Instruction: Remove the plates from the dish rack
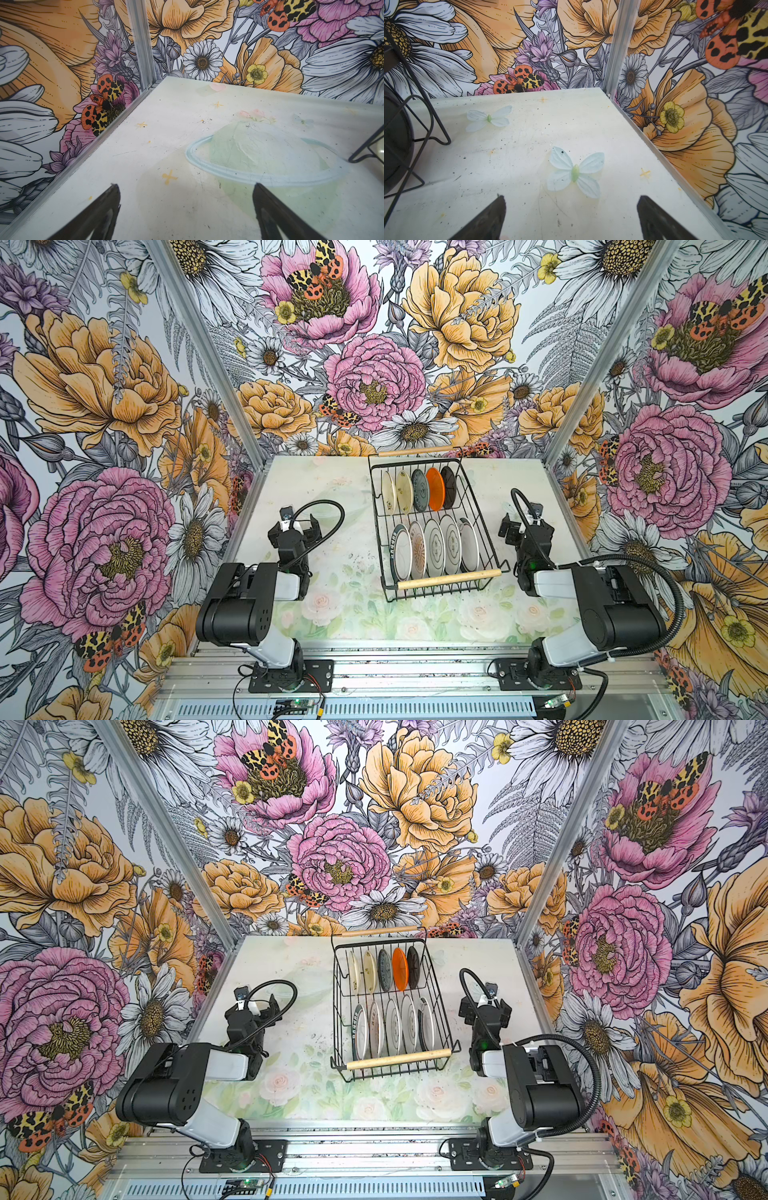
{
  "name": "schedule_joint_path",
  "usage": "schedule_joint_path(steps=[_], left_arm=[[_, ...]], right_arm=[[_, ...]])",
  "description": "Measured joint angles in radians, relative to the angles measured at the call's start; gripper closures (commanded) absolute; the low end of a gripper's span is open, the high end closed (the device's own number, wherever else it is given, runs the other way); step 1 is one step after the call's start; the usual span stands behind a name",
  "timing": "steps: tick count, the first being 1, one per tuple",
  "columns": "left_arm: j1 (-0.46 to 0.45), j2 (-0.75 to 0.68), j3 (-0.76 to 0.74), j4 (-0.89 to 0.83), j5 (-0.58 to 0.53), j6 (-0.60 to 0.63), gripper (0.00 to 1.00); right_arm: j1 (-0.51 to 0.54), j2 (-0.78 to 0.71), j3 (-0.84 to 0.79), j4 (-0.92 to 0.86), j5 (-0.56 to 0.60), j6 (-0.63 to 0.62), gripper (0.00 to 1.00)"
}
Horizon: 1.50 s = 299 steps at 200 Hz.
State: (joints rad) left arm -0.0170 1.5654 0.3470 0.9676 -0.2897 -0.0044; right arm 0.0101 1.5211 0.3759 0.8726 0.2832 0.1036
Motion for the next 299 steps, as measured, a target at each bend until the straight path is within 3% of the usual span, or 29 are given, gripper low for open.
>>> schedule_joint_path(steps=[67, 107, 148, 188, 240, 299], left_arm=[[-0.01, 0.0, 0.0, 0.0, 0.0, 0.004, 0.01], [-0.039, -0.069, 0.015, -0.085, -0.021, 0.006, 0.01], [-0.075, -0.212, 0.195, -0.417, -0.069, -0.018, 0.01], [-0.1, -0.281, 0.415, -0.787, -0.072, -0.151, 0.01], [-0.178, -0.261, 0.599, -1.174, -0.037, -0.322, 0.01], [-0.233, -0.259, 0.624, -1.326, 0.102, -0.456, 0.01]], right_arm=[[0.0, -0.008, 0.0, -0.013, -0.01, 0.0, 0.0], [0.0, -0.14, 0.0, -0.114, 0.007, 0.003, 0.01], [0.0, -0.311, 0.053, -0.301, 0.041, 0.042, 0.01], [0.0, -0.349, 0.284, -0.634, 0.031, 0.134, 0.01], [0.0, -0.262, 0.532, -1.017, -0.182, 0.288, 0.01], [0.0, -0.178, 0.579, -1.175, -0.475, 0.435, 0.01]])
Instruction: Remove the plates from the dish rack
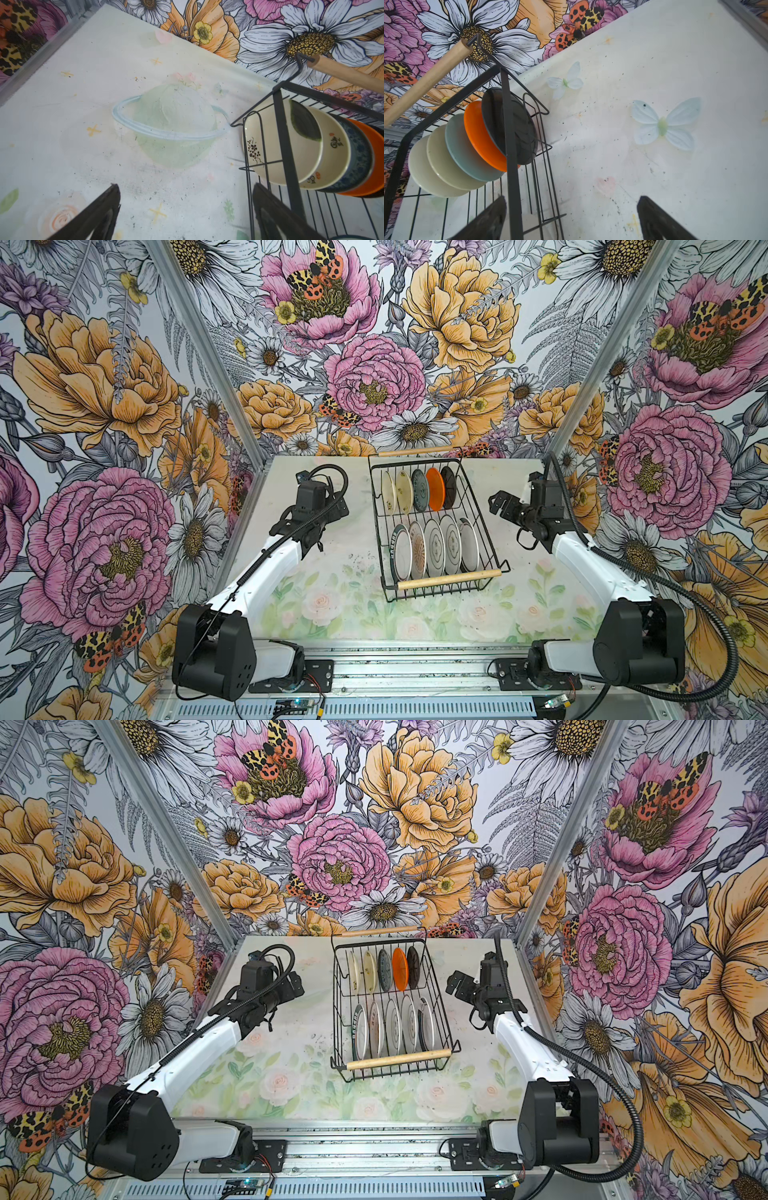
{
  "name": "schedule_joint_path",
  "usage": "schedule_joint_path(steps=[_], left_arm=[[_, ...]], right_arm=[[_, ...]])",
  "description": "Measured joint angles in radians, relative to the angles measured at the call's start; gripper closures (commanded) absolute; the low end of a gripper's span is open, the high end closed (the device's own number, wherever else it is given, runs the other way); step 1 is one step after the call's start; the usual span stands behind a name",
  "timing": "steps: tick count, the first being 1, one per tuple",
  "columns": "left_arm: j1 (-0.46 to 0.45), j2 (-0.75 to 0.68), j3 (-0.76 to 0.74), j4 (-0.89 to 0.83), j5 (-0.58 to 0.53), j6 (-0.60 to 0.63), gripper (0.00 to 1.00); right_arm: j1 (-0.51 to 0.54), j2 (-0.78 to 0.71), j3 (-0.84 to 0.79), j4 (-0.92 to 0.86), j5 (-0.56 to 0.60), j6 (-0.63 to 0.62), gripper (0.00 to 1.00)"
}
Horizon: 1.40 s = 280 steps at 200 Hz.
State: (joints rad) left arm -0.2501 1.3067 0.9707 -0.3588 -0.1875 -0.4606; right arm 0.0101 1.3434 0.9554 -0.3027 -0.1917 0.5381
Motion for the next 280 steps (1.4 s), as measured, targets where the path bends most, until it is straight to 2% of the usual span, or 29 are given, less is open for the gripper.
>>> schedule_joint_path(steps=[31, 100, 169, 226, 280], left_arm=[[-0.026, 0.009, 0.004, -0.019, 0.066, -0.025, 0.01], [-0.072, 0.084, 0.052, -0.034, 0.164, -0.04, 0.01], [-0.089, 0.133, 0.086, -0.034, 0.25, -0.058, 0.01], [-0.088, 0.145, 0.091, -0.03, 0.276, -0.065, 0.01], [-0.046, 0.145, 0.091, -0.026, 0.31, -0.083, 0.01]], right_arm=[[0.006, 0.007, 0.018, -0.009, -0.068, 0.036, 0.01], [0.046, 0.082, 0.068, -0.016, -0.14, 0.066, 0.03], [0.085, 0.182, 0.14, -0.02, -0.168, 0.072, 0.13], [0.119, 0.275, 0.206, -0.024, -0.19, 0.075, 0.19], [0.161, 0.357, 0.294, -0.029, -0.206, 0.076, 0.28]])
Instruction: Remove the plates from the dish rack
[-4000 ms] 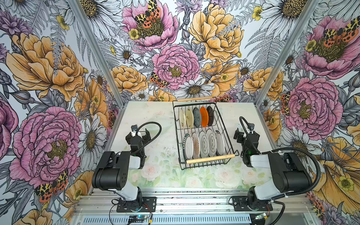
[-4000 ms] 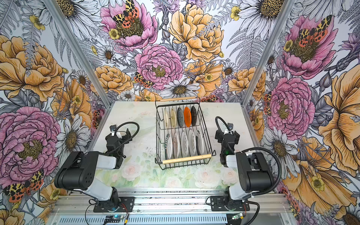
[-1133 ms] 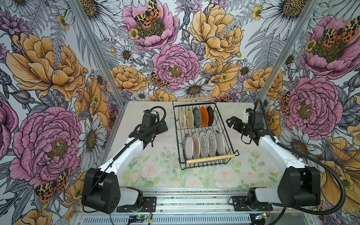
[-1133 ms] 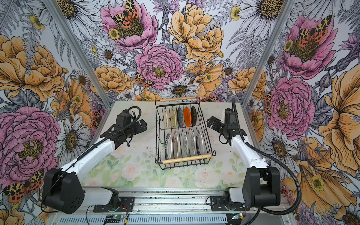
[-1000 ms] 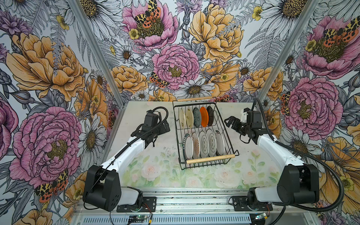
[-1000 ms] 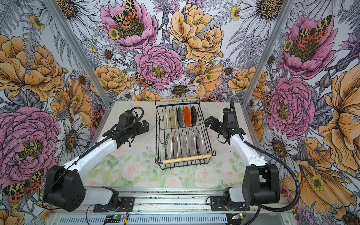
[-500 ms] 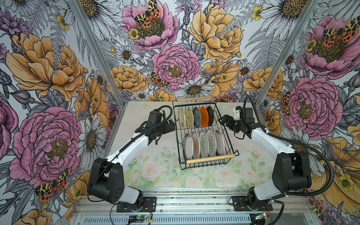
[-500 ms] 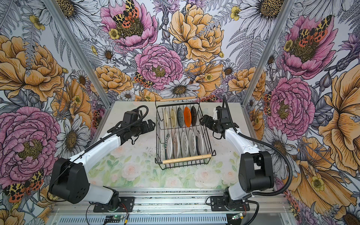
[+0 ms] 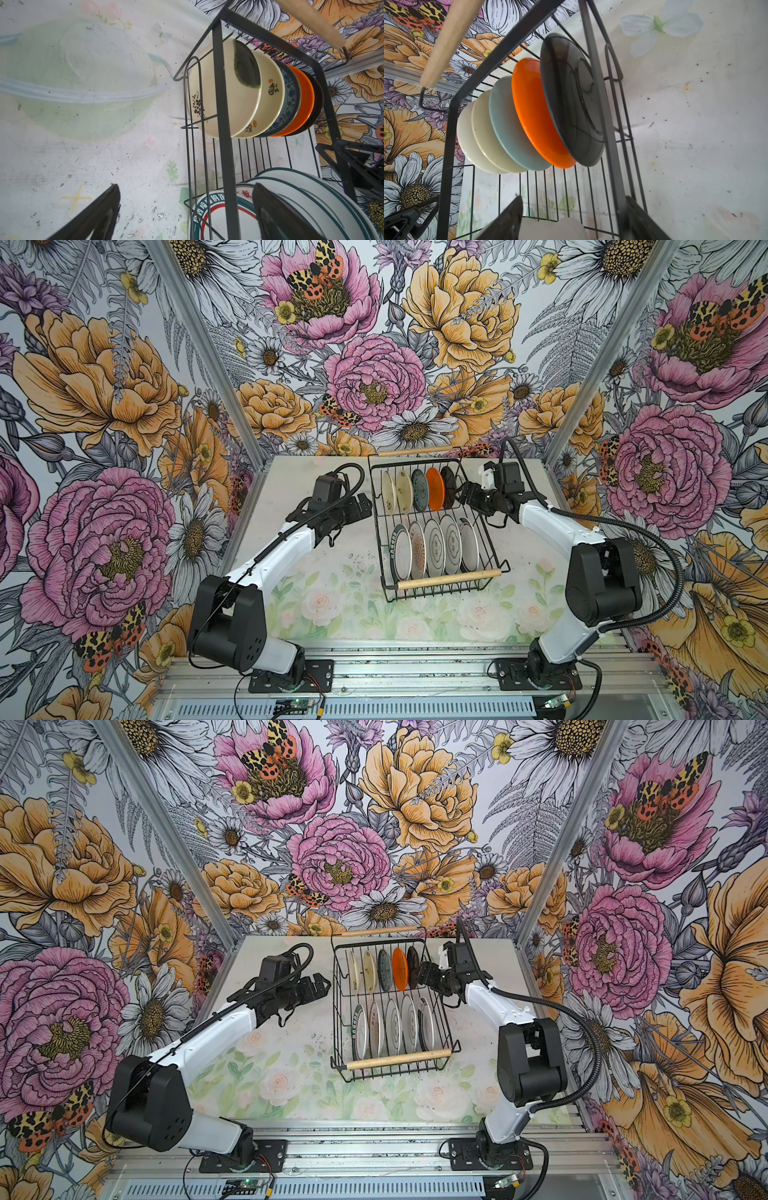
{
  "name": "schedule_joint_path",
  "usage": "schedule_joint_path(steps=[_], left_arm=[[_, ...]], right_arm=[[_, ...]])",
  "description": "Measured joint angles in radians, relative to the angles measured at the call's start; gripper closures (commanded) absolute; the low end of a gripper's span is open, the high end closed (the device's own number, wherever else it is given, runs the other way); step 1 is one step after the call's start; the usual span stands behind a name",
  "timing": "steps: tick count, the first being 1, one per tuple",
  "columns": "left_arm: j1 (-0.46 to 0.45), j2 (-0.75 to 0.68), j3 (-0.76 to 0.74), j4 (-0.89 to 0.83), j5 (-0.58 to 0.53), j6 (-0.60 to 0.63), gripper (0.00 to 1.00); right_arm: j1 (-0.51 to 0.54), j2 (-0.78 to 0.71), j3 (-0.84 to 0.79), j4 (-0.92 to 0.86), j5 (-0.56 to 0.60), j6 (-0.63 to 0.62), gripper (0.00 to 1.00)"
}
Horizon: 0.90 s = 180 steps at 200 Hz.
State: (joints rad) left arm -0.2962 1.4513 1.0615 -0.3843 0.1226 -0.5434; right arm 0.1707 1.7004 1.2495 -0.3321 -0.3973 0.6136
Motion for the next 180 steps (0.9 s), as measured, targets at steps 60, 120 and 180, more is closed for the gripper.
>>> schedule_joint_path(steps=[60, 120, 180], left_arm=[[0.071, 0.0, -0.04, 0.034, 0.048, -0.017, 0.01], [0.153, -0.039, -0.103, 0.038, 0.082, -0.02, 0.01], [0.271, -0.13, -0.158, 0.039, 0.111, -0.025, 0.01]], right_arm=[[0.049, 0.111, 0.127, -0.008, -0.002, 0.021, 0.3], [0.128, 0.28, 0.33, 0.001, -0.054, 0.046, 0.32], [0.206, 0.466, 0.575, 0.019, -0.093, 0.084, 0.33]])
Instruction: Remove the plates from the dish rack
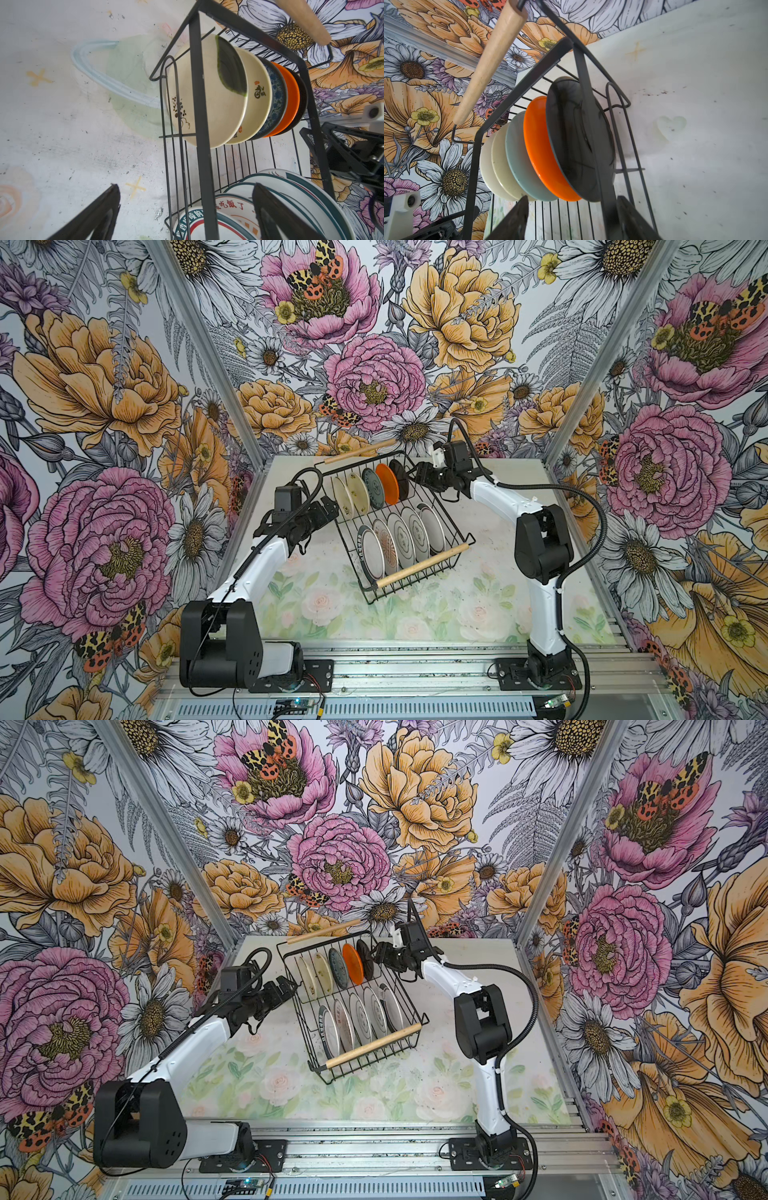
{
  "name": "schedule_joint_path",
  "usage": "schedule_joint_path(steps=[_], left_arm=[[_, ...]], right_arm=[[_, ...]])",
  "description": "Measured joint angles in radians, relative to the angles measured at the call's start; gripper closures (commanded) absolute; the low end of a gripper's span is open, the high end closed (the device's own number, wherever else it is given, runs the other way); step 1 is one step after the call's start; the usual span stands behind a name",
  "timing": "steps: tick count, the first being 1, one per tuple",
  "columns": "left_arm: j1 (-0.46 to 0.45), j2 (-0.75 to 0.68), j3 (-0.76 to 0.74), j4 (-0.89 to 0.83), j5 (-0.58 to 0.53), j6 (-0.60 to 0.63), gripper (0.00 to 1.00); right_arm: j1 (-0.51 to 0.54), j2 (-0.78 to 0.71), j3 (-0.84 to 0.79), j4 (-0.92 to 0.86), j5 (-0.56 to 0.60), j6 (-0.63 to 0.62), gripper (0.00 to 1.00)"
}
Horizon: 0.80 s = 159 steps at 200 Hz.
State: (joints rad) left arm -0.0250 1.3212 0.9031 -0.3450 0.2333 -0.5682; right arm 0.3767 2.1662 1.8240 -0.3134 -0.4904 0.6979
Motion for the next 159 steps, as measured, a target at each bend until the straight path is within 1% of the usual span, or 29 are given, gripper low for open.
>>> schedule_joint_path(steps=[34, 75, 99, 117, 139, 159], left_arm=[[0.026, -0.048, -0.014, -0.012, 0.0, -0.002, 0.01], [0.057, -0.077, -0.032, -0.032, 0.0, -0.003, 0.01], [0.069, -0.089, -0.043, -0.036, 0.0, -0.01, 0.01], [0.104, -0.167, -0.08, -0.061, -0.008, -0.023, 0.01], [0.128, -0.237, -0.082, -0.073, -0.023, -0.029, 0.01], [0.128, -0.243, -0.082, -0.075, -0.023, -0.033, 0.01]], right_arm=[[0.039, 0.087, 0.121, 0.005, -0.03, 0.026, 0.34], [0.076, 0.135, 0.183, 0.011, -0.062, 0.048, 0.34], [0.09, 0.143, 0.197, 0.003, -0.084, 0.06, 0.28], [0.099, 0.159, 0.225, 0.006, -0.095, 0.071, 0.22], [0.105, 0.159, 0.225, 0.008, -0.094, 0.066, 0.21], [0.092, 0.156, 0.214, 0.007, -0.083, 0.056, 0.18]])
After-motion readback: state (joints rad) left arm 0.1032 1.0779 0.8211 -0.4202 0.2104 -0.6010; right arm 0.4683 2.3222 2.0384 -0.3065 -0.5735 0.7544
